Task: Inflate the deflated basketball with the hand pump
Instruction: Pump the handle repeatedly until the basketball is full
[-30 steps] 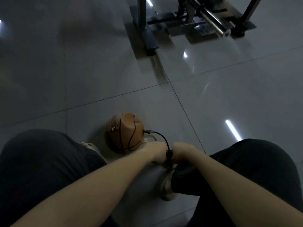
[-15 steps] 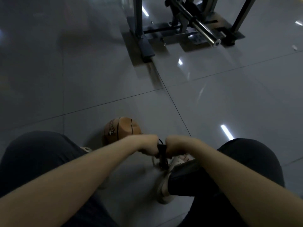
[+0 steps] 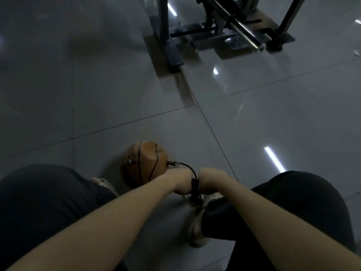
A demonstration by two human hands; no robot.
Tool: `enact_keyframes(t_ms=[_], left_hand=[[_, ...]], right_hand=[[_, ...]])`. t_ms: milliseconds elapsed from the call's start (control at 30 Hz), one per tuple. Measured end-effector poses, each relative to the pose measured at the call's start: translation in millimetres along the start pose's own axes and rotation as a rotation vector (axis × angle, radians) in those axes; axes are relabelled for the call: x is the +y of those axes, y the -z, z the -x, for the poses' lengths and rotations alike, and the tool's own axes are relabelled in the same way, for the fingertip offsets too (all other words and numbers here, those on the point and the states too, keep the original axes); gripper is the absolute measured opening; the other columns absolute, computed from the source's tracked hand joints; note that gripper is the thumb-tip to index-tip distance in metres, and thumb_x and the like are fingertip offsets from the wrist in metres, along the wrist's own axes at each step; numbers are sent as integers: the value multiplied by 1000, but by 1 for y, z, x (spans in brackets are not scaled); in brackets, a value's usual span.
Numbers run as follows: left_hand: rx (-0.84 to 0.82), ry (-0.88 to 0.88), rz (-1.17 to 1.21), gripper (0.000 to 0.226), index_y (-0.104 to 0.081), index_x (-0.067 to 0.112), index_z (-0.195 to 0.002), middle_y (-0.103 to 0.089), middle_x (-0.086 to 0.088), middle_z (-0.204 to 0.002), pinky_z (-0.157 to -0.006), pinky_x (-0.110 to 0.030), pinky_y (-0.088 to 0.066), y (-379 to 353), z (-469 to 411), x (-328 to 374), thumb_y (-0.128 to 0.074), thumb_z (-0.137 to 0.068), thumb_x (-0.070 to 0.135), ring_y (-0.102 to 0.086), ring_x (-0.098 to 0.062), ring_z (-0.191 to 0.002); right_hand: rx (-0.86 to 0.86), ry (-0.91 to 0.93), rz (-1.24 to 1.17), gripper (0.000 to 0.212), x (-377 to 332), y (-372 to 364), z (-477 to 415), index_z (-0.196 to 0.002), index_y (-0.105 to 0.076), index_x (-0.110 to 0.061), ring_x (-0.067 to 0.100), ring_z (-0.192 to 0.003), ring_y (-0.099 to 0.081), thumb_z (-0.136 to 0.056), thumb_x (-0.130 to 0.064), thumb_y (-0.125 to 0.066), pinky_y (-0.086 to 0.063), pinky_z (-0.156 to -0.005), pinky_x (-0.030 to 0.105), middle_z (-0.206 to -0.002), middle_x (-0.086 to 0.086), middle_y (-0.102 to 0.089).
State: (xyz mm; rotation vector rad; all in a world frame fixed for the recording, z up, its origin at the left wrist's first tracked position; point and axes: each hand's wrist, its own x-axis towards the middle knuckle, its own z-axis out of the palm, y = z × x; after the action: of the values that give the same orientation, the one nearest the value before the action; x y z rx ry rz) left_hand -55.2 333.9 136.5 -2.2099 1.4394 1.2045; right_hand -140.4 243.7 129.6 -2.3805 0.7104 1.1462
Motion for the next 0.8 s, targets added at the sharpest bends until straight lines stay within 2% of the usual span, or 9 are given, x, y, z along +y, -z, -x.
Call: enact_keyframes(t_ms=[133, 267, 367, 467, 533, 600, 633, 700, 800], left_hand=[[2, 16, 47, 24, -62, 6, -107, -68, -16, -111, -77, -37, -53, -35, -3, -6, -54, -93, 24, -65, -33, -99], [39, 25, 62, 23, -60, 8, -108, -67, -13, -111, -72, -35, -47, -42, 5, -12, -56, -93, 24, -64, -31, -100], [-27, 27, 43, 15, -56, 13, -99, -66, -13, -107, -69, -35, -46, -48, 15, -11, -58, -93, 27, -63, -29, -94], [-117, -4, 14, 17, -58, 13, -97, -67, -12, -102, -65, -36, -48, -45, 25, -6, -62, -93, 29, -61, -25, -81], [-75, -44, 10, 19, -65, 10, -98, -69, -13, -97, -61, -33, -43, -20, 32, -2, -64, -92, 28, -59, -24, -74], [11, -69, 14, 15, -68, 14, -86, -68, -8, -83, -56, -29, -42, 21, 42, 0, -66, -91, 28, -57, -22, -66], [61, -69, 21, 16, -65, 18, -77, -65, -3, -74, -53, -28, -40, 44, 47, 0, -68, -89, 27, -55, -19, -62], [155, -55, 52, 21, -60, 20, -70, -59, 1, -66, -51, -27, -37, 84, 58, 0, -69, -88, 25, -53, -15, -58], [196, -31, 68, 18, -62, 16, -72, -59, 0, -67, -51, -27, -38, 106, 55, 0, -67, -89, 21, -52, -16, -57]], right_hand=[[-30, 1, -3, 22, -4, -29, -11, -95, -56, -14, 28, -87, -63, -85, -32, -63, -52, -74, 37, -96, 9, -62], [17, -3, 10, 24, -14, -35, -7, -97, -58, -16, 28, -86, -61, -84, -36, -60, -50, -74, 36, -99, 7, -64], [-23, -5, 19, 17, -20, -43, 3, -93, -54, -16, 26, -85, -58, -88, -31, -59, -52, -80, 39, -95, 6, -59], [-125, 9, 34, 19, -22, -42, 20, -99, -58, -10, 26, -88, -61, -89, -25, -60, -54, -85, 39, -97, 9, -61], [-134, 5, 20, 19, -20, -18, 35, -98, -65, -7, 27, -80, -63, -86, -23, -66, -55, -73, 35, -90, 11, -63], [-126, -11, -38, 16, -16, 26, 53, -78, -62, -7, 23, -58, -55, -84, -18, -71, -47, -53, 31, -69, 8, -57], [-109, -16, -80, 19, -15, 51, 61, -72, -58, -7, 20, -52, -49, -84, -16, -71, -43, -48, 29, -64, 7, -52], [-43, -11, -152, 15, -13, 95, 76, -75, -60, -6, 19, -49, -44, -83, -13, -71, -41, -49, 30, -63, 7, -50], [17, 4, -172, 11, -11, 115, 75, -82, -61, -5, 18, -52, -44, -82, -11, -70, -41, -52, 30, -66, 7, -52]])
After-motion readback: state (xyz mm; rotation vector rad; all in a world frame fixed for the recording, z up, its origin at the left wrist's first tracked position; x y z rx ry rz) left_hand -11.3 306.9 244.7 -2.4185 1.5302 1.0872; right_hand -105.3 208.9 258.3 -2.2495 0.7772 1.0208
